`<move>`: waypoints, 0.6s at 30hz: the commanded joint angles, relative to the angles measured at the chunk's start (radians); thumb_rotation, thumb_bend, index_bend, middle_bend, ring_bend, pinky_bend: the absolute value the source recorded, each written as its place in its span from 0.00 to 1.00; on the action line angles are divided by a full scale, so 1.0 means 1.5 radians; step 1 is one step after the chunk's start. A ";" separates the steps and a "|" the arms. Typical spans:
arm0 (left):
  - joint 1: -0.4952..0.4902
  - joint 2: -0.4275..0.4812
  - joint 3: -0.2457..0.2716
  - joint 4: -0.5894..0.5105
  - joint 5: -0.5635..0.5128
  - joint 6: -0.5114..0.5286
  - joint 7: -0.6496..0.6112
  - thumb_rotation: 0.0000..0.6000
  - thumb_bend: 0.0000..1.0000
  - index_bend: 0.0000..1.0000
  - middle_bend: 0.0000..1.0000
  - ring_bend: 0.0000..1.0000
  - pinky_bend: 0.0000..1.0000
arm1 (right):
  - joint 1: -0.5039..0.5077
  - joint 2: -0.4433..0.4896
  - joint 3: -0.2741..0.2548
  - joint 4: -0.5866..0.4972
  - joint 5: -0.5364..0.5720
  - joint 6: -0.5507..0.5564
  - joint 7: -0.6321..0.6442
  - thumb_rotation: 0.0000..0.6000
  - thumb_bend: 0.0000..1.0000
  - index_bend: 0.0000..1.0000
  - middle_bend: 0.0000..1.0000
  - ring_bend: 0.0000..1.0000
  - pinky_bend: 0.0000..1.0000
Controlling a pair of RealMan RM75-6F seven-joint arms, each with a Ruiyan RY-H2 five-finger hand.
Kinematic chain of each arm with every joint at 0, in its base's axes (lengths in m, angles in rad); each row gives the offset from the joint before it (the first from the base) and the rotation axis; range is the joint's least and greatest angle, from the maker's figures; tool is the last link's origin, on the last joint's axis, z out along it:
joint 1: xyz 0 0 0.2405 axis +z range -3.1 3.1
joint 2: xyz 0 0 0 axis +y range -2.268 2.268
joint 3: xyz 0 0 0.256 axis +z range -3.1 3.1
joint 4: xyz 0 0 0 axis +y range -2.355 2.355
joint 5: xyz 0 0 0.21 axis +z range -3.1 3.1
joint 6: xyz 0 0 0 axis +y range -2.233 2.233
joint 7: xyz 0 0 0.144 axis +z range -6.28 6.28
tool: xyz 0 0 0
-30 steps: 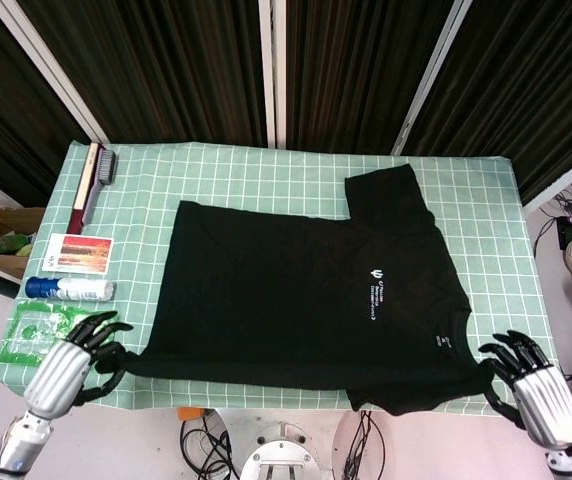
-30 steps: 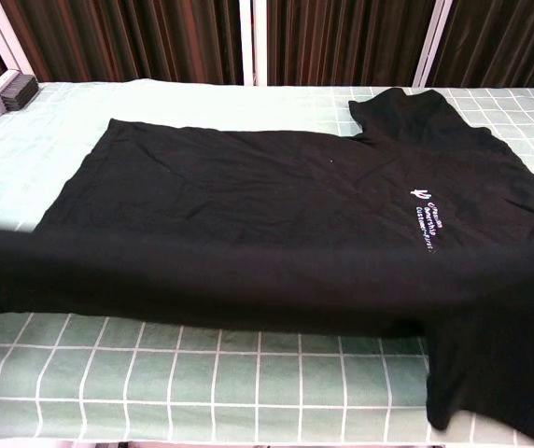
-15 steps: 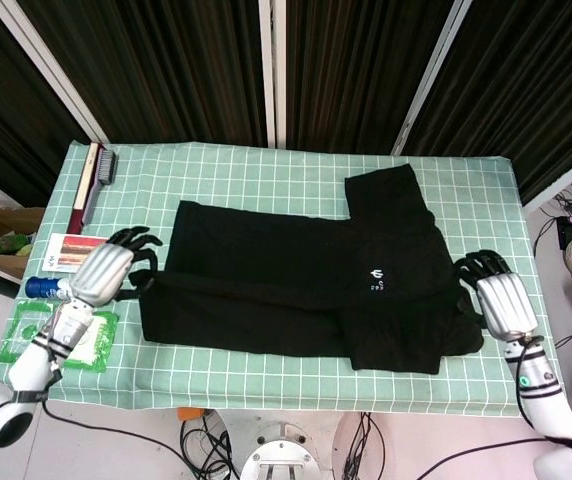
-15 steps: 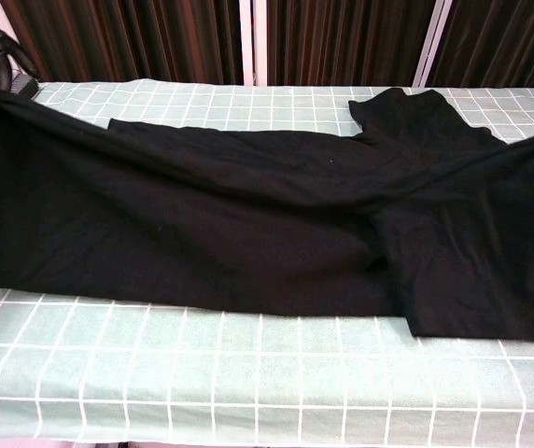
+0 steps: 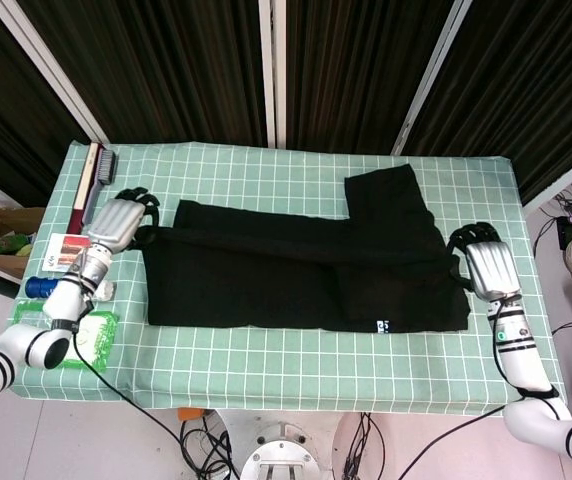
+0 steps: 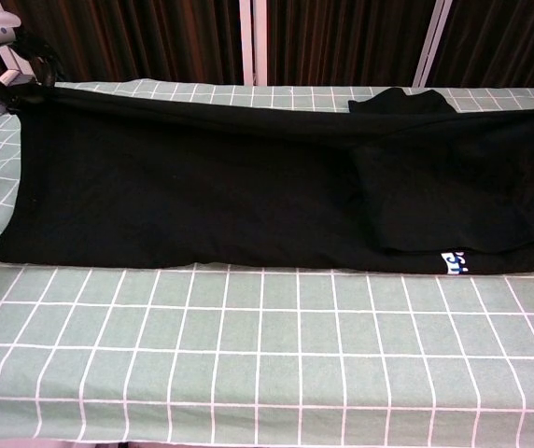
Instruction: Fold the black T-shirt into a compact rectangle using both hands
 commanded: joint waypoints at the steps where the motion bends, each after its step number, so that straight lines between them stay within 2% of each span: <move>1: -0.032 -0.040 -0.001 0.066 -0.022 -0.041 0.013 1.00 0.50 0.61 0.25 0.13 0.16 | 0.015 -0.021 0.005 0.029 0.014 -0.017 0.002 1.00 0.64 0.76 0.37 0.20 0.20; 11: -0.075 -0.117 0.008 0.206 -0.033 -0.101 0.009 1.00 0.49 0.58 0.24 0.13 0.16 | 0.051 -0.075 0.009 0.118 0.038 -0.062 0.002 1.00 0.64 0.75 0.37 0.20 0.19; 14: -0.086 -0.146 0.010 0.254 -0.036 -0.121 0.003 1.00 0.48 0.53 0.22 0.12 0.16 | 0.067 -0.096 0.009 0.151 0.043 -0.080 0.002 1.00 0.64 0.74 0.36 0.19 0.18; 16: -0.092 -0.162 0.012 0.284 -0.037 -0.130 0.006 1.00 0.44 0.43 0.20 0.11 0.16 | 0.078 -0.109 0.010 0.173 0.047 -0.092 -0.003 1.00 0.64 0.72 0.36 0.17 0.18; 18: -0.094 -0.179 0.011 0.315 -0.045 -0.136 0.011 1.00 0.33 0.27 0.13 0.08 0.16 | 0.092 -0.125 0.010 0.202 0.051 -0.106 -0.017 1.00 0.60 0.68 0.34 0.16 0.17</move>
